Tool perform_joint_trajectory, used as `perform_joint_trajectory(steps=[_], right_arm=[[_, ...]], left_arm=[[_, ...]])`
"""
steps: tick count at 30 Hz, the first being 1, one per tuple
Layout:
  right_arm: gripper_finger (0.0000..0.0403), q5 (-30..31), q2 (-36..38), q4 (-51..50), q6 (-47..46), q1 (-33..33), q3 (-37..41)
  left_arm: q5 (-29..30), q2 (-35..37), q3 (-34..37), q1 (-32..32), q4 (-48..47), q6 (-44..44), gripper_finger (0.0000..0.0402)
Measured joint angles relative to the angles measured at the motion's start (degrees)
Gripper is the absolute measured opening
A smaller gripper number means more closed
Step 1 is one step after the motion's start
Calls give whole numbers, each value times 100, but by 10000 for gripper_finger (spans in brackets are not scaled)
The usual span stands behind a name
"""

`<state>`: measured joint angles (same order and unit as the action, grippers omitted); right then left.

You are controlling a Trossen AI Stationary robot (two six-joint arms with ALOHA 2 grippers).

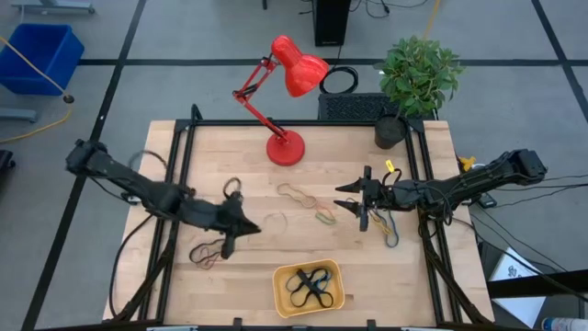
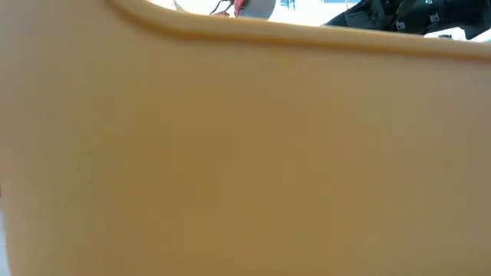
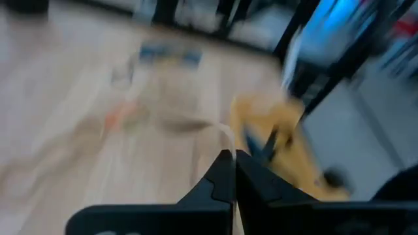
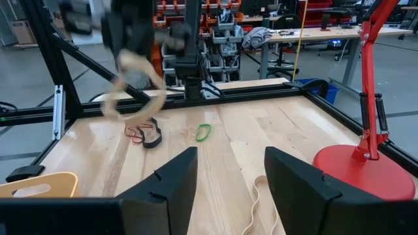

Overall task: Pick and place rubber bands into bin
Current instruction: Put the white rubber band into the yellow bin

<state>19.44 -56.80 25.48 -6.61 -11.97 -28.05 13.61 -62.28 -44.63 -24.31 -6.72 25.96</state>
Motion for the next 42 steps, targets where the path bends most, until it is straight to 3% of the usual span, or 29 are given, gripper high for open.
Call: perform_joint_trajectory(steps=[6, 10, 16, 25, 30, 42], right_arm=[[175, -2, 0, 1, 0, 0, 0], [175, -4, 2, 2, 0, 0, 0], [172, -6, 2, 0, 0, -2, 0], [173, -23, 2, -30, -9, -2, 0], [173, -26, 2, -56, -15, -2, -1], [172, -28, 2, -304, -17, -2, -2]], left_arm=[[-66, 223, -10, 116, 1695, -618, 6], [-272, 75, -156, 118, 2146, -966, 4], [-306, -568, -1294, 55, 995, -1394, 4], [-313, -2205, -3354, 33, -1250, -1520, 6], [-635, -3003, -3866, 17, -1324, -1532, 4], [-954, -4210, -3927, -88, -916, -644, 8]])
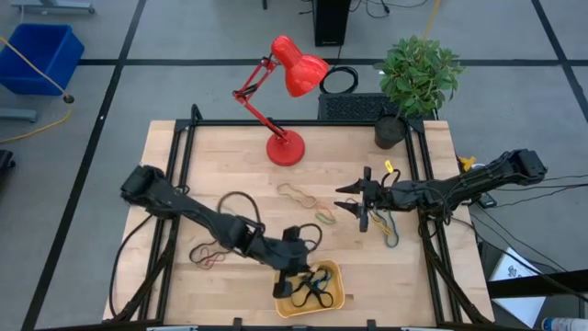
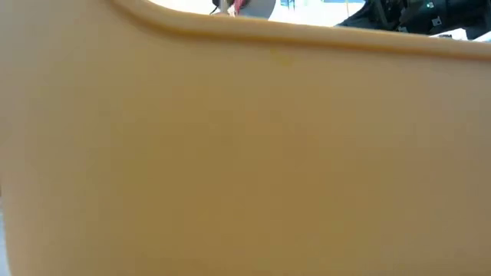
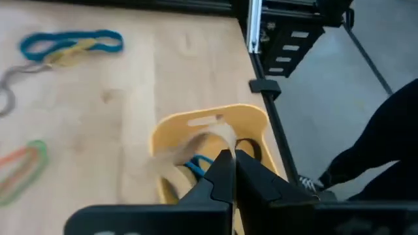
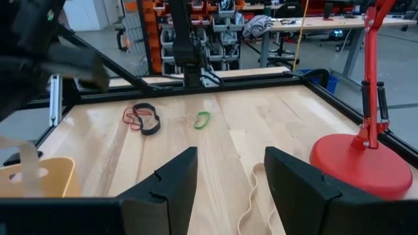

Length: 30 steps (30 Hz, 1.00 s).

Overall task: Pick and place rubber bands into bin
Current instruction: Put the white rubber band into the yellow bin

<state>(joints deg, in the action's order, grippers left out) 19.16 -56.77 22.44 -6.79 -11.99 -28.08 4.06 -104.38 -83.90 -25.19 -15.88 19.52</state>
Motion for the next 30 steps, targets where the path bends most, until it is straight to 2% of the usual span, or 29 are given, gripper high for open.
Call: perform_joint_trajectory(steps=[13, 18, 25, 30], right_arm=[[172, -2, 0, -179, -2, -2, 0], [175, -2, 0, -179, -2, -2, 0], [172, -2, 0, -204, -2, -7, 0], [174, -2, 0, -214, -2, -7, 0]], left_arm=[[-475, -805, 0, -164, 227, 828, 8], [-612, -903, 0, -183, 115, 1160, 16], [-617, -894, 2, -201, -273, 1807, 6], [-615, -893, 2, -197, -273, 2085, 41]])
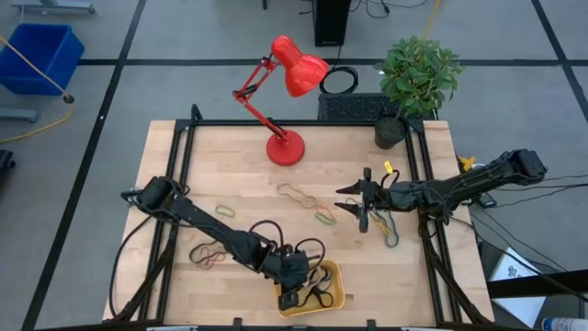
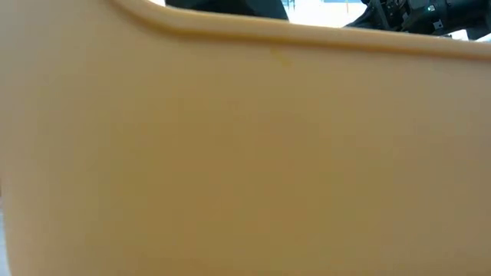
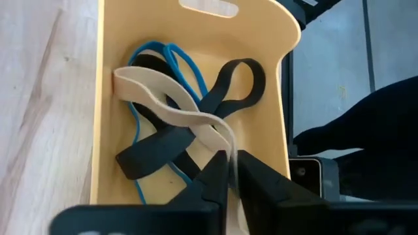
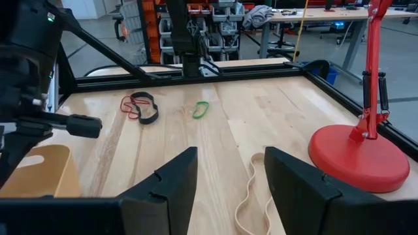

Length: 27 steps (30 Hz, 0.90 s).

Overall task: Pick and place rubber bands into bin
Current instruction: Put the white rubber band into the yellow bin, then put the red rubber band into the yellow bin

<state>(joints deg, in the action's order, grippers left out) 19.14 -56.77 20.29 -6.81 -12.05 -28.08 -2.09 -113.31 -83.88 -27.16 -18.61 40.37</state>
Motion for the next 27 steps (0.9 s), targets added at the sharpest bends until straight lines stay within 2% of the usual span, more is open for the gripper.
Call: perform_joint_trajectory(steps=[9, 18, 23, 27], right_arm=[[172, 0, 0, 0, 0, 0, 0], [175, 0, 0, -2, 0, 0, 0], [172, 0, 0, 0, 0, 0, 0], [175, 1, 0, 1, 0, 0, 0]], left_arm=[[0, 1, 0, -4, 37, 5, 83], [-25, 1, 0, 1, 39, -103, 85], [-467, 242, 7, 50, -53, -382, 85], [-490, 584, 7, 52, -628, -608, 85]])
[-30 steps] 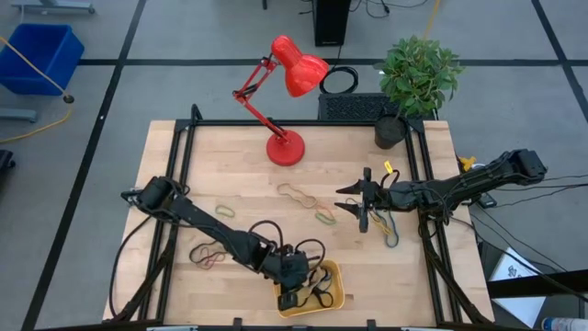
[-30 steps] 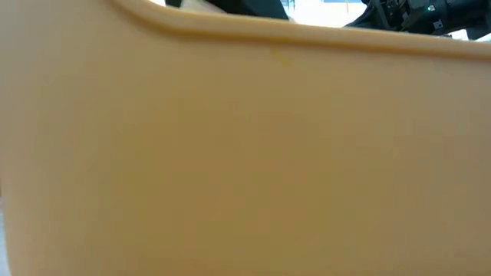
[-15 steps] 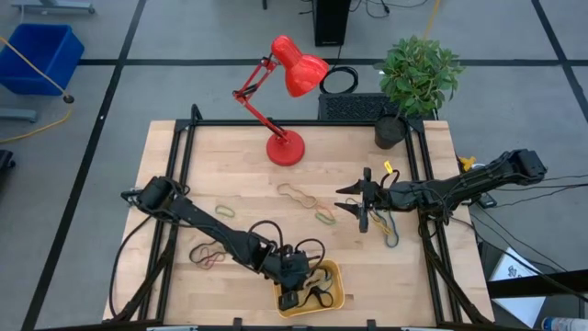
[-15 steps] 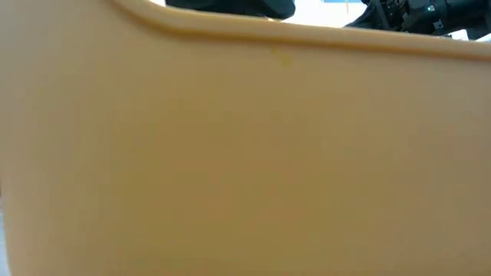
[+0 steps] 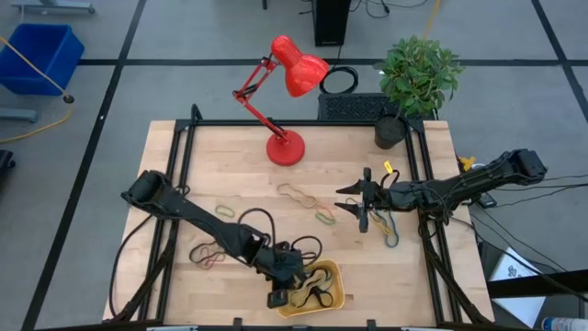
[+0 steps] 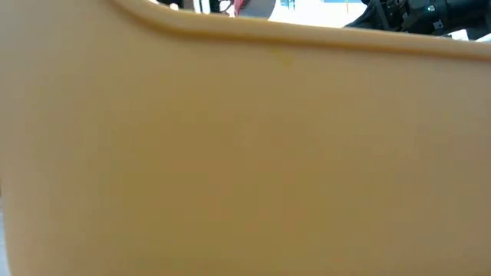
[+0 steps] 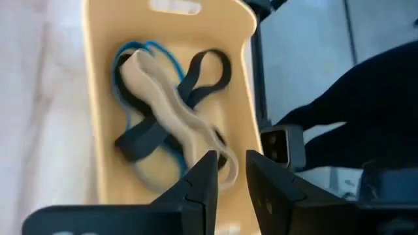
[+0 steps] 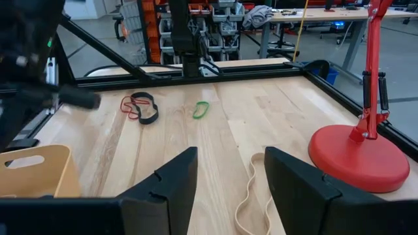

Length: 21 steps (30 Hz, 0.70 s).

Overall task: Pick and place rubber bands into bin
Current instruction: Put the red rubber band into the yellow bin

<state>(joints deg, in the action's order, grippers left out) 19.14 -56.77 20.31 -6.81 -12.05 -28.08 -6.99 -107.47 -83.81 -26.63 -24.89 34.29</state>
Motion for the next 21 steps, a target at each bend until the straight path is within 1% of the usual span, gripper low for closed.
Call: perform_joint_trajectory(steps=[6, 10, 14, 17, 19, 21], right_arm=[[173, 2, -2, 1, 0, 0, -2], [172, 2, -2, 15, -2, 0, -2], [175, 2, -2, 47, -2, 0, -2], [175, 8, -2, 45, -2, 0, -2], [174, 12, -2, 49, 0, 0, -2], [172, 13, -2, 65, -2, 0, -2]], left_arm=[[533, 610, -2, 0, -1632, -87, 85], [716, 906, 0, -8, -2876, 22, 86], [710, 1016, -3, -42, -3939, 423, 86], [666, 1013, -2, -118, -4591, 529, 86], [502, 1015, 2, -170, -4902, 601, 86], [405, 1020, 70, -226, -4929, 817, 86]])
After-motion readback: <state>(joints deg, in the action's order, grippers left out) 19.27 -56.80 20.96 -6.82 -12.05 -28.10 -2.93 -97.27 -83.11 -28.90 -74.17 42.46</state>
